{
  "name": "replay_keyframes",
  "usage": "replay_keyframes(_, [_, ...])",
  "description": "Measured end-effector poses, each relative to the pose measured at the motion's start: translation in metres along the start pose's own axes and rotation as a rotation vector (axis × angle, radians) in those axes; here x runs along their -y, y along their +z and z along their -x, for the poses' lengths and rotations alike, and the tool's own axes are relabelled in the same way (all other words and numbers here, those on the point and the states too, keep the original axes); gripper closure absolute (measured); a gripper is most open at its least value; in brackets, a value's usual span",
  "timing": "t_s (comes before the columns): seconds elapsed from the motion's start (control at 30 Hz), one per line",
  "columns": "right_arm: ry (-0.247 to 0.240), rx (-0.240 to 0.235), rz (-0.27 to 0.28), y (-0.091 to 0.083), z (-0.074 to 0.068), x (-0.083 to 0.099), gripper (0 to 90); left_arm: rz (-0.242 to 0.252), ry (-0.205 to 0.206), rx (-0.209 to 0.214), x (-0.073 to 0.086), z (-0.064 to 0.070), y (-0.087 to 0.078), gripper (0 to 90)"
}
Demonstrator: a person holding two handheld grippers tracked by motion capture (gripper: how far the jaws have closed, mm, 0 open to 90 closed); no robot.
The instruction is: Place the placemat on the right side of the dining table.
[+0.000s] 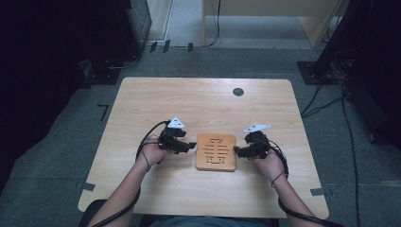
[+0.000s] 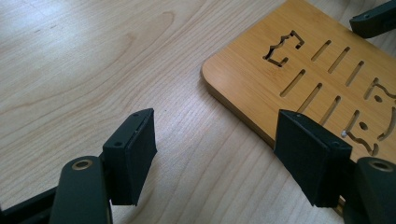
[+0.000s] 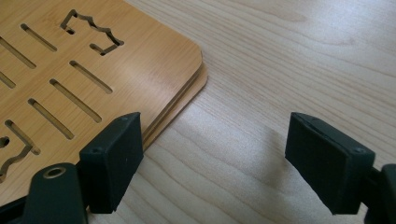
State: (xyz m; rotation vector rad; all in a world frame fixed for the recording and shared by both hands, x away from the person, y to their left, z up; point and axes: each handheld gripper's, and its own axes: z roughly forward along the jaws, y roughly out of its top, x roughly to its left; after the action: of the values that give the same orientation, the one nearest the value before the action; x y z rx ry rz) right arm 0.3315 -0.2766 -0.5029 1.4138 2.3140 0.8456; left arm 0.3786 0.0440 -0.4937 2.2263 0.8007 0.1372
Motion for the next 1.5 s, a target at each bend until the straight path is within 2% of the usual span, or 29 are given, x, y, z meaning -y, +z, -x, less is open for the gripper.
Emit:
replay_keyframes(0.07, [0.002, -0.002, -0.001, 0.0, 0.0, 0.0, 19.2, -0.002, -0.001, 0.001, 0.0, 0.0, -0.001, 28.8])
replay_keyframes(0.17, [0.0, -0.008, 0.008, -0.001, -0.003, 0.001, 19.2, -0.005, -0.028, 0.012, 0.0, 0.0, -0.001, 29.1])
replay_keyframes(0.93, [-0.037, 0.003, 0.023, 0.004, -0.015, -0.006, 18.5, 0.0, -0.034, 0.014, -0.002, 0.001, -0.005, 30.2])
replay_keyframes(1.2, [-0.041, -0.021, 0.027, 0.004, -0.021, -0.007, 17.4, 0.002, -0.044, 0.018, -0.002, 0.002, -0.007, 32.1])
replay_keyframes(1.33, [-0.056, -0.019, 0.035, 0.007, -0.026, -0.01, 17.4, -0.004, -0.049, 0.027, -0.002, 0.003, -0.007, 34.1])
replay_keyframes(1.5, [-0.063, -0.005, 0.033, 0.004, -0.025, -0.011, 17.6, -0.004, -0.047, 0.024, -0.002, 0.002, -0.007, 34.1])
